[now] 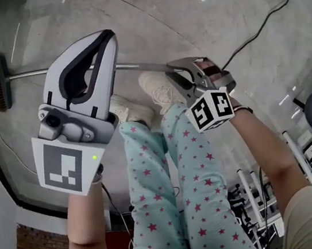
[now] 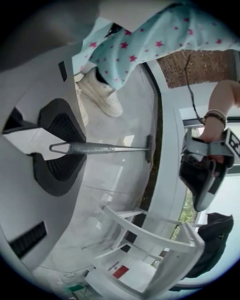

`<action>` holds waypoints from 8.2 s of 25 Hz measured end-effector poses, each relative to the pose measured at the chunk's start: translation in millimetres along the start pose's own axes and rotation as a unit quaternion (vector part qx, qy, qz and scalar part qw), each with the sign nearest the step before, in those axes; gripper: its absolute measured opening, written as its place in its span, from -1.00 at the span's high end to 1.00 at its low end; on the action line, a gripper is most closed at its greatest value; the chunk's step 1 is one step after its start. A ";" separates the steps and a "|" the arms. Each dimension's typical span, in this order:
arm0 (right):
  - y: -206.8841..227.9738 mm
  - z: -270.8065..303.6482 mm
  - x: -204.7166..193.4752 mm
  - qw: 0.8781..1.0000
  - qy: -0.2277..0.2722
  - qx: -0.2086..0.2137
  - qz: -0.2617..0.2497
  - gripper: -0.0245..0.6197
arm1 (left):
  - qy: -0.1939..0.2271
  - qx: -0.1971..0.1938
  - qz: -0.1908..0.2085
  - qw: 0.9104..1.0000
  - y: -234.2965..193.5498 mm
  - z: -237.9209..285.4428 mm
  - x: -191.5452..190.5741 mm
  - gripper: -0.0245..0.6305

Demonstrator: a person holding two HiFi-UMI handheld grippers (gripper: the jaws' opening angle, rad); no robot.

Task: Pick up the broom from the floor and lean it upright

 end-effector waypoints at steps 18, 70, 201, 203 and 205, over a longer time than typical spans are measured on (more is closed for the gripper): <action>60.2 -182.6 452.1 0.951 0.254 -0.008 -0.175 0.60 | 0.134 0.285 -0.008 0.949 -78.2 -278.7 281.4 0.87; 206.2 -46.0 994.1 0.904 0.372 0.103 -0.183 0.55 | 0.168 0.485 -0.097 0.853 -413.6 -523.7 408.6 0.87; -70.5 -623.6 572.0 0.798 0.536 0.252 -0.113 0.85 | 0.294 0.469 -0.046 0.831 285.3 -401.9 499.6 0.87; -78.4 -632.6 560.8 0.794 0.543 0.250 -0.109 0.85 | 0.297 0.459 -0.039 0.836 297.2 -399.4 500.3 0.87; -88.8 -641.6 547.2 0.795 0.546 0.241 -0.108 0.85 | 0.304 0.445 -0.026 0.842 314.7 -398.2 502.7 0.87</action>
Point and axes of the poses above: the fingertips, and each gripper's own axes: z forward along the fingers, y to its right, x out of its top, the point moved 7 cm from there along -z, backward along the fingers, and after that the axes turned 8 degrees about x, right-handed, at the moved point
